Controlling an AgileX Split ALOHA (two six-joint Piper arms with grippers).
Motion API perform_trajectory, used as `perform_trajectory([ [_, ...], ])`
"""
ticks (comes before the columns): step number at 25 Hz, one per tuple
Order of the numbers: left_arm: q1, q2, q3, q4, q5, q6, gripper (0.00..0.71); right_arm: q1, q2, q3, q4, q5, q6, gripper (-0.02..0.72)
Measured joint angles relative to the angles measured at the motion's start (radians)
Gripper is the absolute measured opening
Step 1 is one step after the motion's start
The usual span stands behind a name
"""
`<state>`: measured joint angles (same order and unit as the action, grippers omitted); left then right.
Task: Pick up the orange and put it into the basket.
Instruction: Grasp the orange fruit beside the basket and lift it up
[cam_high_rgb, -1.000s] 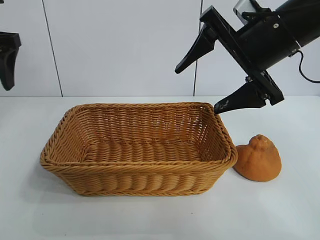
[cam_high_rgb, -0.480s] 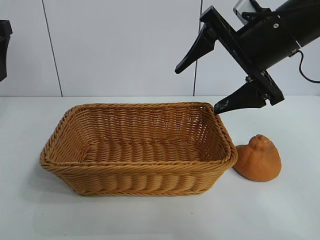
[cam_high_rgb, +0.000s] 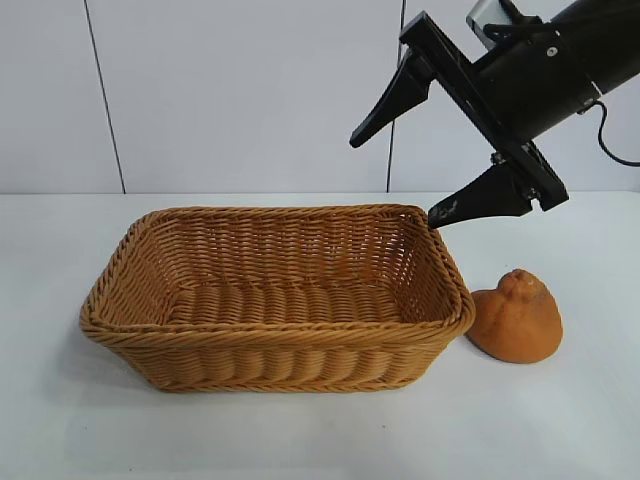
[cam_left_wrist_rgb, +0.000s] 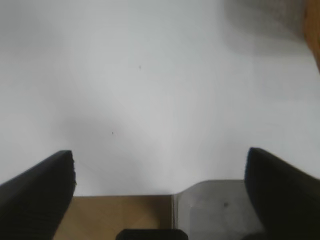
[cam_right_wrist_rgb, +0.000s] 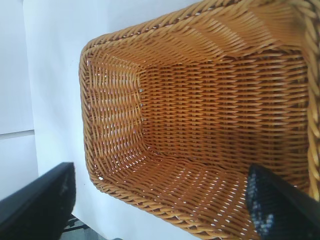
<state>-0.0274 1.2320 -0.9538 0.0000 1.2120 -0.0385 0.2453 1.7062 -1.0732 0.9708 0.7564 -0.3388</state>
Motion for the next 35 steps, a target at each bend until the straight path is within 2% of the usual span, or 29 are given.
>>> perform_trajectory([
  [7,0.0,-0.405,0.258,0.0,-0.019,0.004,0.651,0.0,0.0,0.0,0.0,0.0,0.0,0.631],
  [15,0.0,-0.857,0.422,0.0,-0.107,0.004,0.651,0.0,0.0,0.0,0.0,0.054,0.0,0.631],
  [19,0.0,-1.001,0.448,0.0,-0.137,0.004,0.651,0.0,0.0,-0.019,-0.004,0.092,0.0,0.631],
  [23,0.0,-1.046,0.449,0.0,-0.142,0.004,0.651,0.0,0.0,-0.084,-0.037,0.13,0.0,0.631],
  [25,0.0,-1.051,0.449,0.0,-0.143,0.004,0.651,0.0,0.0,-0.128,-0.088,0.146,0.015,0.631],
  [27,0.0,-1.065,0.449,0.0,-0.144,0.004,0.651,0.0,0.0,-0.179,-0.167,0.167,0.064,0.631],
  [30,0.0,-1.132,0.45,0.0,-0.146,0.004,0.651,0.0,0.0,-0.247,-0.335,0.21,0.167,0.631],
  [32,0.0,-1.201,0.451,0.0,-0.147,0.004,0.651,0.0,0.0,-0.281,-0.477,0.248,0.246,0.631],
  [35,0.0,-1.235,0.451,0.0,-0.146,0.004,0.651,0.0,0.0,-0.313,-0.652,0.294,0.325,0.631],
])
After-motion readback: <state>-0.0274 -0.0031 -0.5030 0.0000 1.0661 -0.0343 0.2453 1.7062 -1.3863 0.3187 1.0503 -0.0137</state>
